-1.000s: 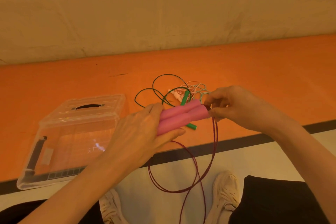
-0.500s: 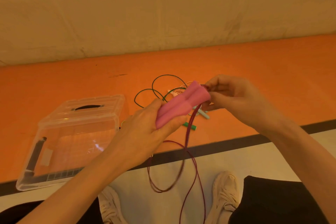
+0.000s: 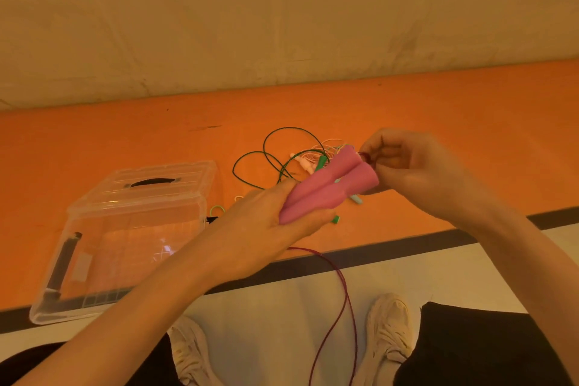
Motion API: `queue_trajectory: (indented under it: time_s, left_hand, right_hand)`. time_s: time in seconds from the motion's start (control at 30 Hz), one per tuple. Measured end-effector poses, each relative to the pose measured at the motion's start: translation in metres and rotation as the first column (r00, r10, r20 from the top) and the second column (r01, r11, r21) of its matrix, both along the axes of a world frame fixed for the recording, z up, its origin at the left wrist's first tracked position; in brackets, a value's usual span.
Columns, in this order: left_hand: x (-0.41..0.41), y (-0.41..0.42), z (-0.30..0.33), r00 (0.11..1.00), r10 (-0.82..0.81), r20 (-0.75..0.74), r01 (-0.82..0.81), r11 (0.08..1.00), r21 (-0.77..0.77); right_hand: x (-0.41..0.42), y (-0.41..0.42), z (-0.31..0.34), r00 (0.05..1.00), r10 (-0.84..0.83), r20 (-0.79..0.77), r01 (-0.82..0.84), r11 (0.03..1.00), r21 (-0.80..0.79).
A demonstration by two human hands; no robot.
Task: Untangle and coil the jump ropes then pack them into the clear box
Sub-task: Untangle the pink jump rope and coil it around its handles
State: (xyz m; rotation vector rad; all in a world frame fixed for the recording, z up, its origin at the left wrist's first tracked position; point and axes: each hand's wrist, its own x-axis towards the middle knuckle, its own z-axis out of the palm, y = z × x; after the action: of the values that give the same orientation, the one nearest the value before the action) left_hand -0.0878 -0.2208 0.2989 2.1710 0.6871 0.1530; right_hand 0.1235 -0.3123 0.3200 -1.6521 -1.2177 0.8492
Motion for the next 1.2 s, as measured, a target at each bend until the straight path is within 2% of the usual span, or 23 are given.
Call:
queue_trajectory:
  time_s: [0.1, 0.17, 0.23, 0.3, 0.37, 0.43, 0.47, 0.5, 0.57, 0.67, 0.73, 0.8, 0.87, 1.1, 1.2]
  left_hand:
    - [-0.002, 0.001, 0.001, 0.995, 0.008, -0.102, 0.002, 0.995, 0.099]
    - [-0.001, 0.0, 0.003, 0.993, 0.014, -0.121, 0.001, 0.992, 0.123]
    - [0.001, 0.0, 0.005, 0.995, 0.022, -0.1, -0.008, 0.99, 0.138]
    - [0.002, 0.0, 0.007, 0.999, 0.036, -0.037, -0.031, 0.991, 0.133]
    - [0.003, 0.0, 0.009, 0.997, 0.072, 0.028, -0.075, 0.989, 0.13]
    - [0.004, 0.0, 0.008, 0.99, 0.126, 0.07, -0.135, 0.98, 0.144]
    - [0.005, 0.0, 0.008, 0.986, 0.145, 0.08, -0.156, 0.975, 0.156]
    - [0.006, 0.0, 0.007, 0.984, 0.158, 0.087, -0.17, 0.971, 0.166]
    - [0.009, -0.002, 0.006, 0.982, 0.162, 0.094, -0.177, 0.967, 0.182]
    - [0.012, -0.006, 0.007, 0.986, 0.153, 0.065, -0.163, 0.964, 0.212]
    - [0.015, -0.009, 0.007, 0.992, 0.123, 0.027, -0.125, 0.959, 0.252]
    - [0.019, -0.012, 0.005, 0.996, 0.092, -0.016, -0.084, 0.952, 0.293]
    - [0.02, -0.012, 0.003, 0.997, 0.079, -0.024, -0.069, 0.959, 0.276]
    - [0.015, -0.003, 0.006, 0.999, 0.034, 0.04, -0.036, 0.998, 0.048]
    - [0.014, -0.005, 0.008, 0.997, 0.072, 0.033, -0.076, 0.988, 0.138]
  right_hand:
    - [-0.001, 0.0, -0.002, 0.989, 0.019, 0.147, -0.015, 1.0, -0.026]
    - [-0.002, 0.0, 0.0, 0.99, 0.009, 0.14, -0.006, 1.0, -0.02]
    - [-0.003, 0.001, 0.002, 0.998, -0.034, 0.052, 0.034, 0.999, 0.002]
    - [-0.001, 0.001, 0.005, 0.991, -0.088, -0.1, 0.091, 0.996, 0.024]
    - [0.007, -0.002, 0.004, 0.975, -0.104, -0.197, 0.1, 0.994, -0.031]
    - [0.01, -0.006, 0.003, 0.976, -0.005, -0.216, -0.037, 0.981, -0.189]
    - [0.007, -0.007, 0.0, 0.952, 0.049, -0.302, -0.128, 0.96, -0.248]
    - [0.0, -0.007, -0.005, 0.896, 0.072, -0.438, -0.204, 0.943, -0.262]
    - [-0.016, -0.003, -0.019, 0.706, 0.08, -0.703, -0.261, 0.953, -0.153]
    - [-0.041, 0.01, -0.028, 0.416, -0.021, -0.909, 0.009, 1.0, -0.019]
    - [-0.051, 0.014, -0.024, 0.331, -0.074, -0.941, 0.19, 0.982, -0.01]
    - [-0.053, 0.015, -0.021, 0.347, -0.107, -0.932, 0.284, 0.959, -0.004]
    - [-0.053, 0.016, -0.019, 0.372, -0.122, -0.92, 0.306, 0.952, -0.002]
    - [-0.053, 0.014, -0.013, 0.332, -0.076, -0.94, 0.322, 0.946, 0.037]
    - [-0.055, 0.014, -0.014, 0.336, -0.064, -0.94, 0.325, 0.944, 0.052]
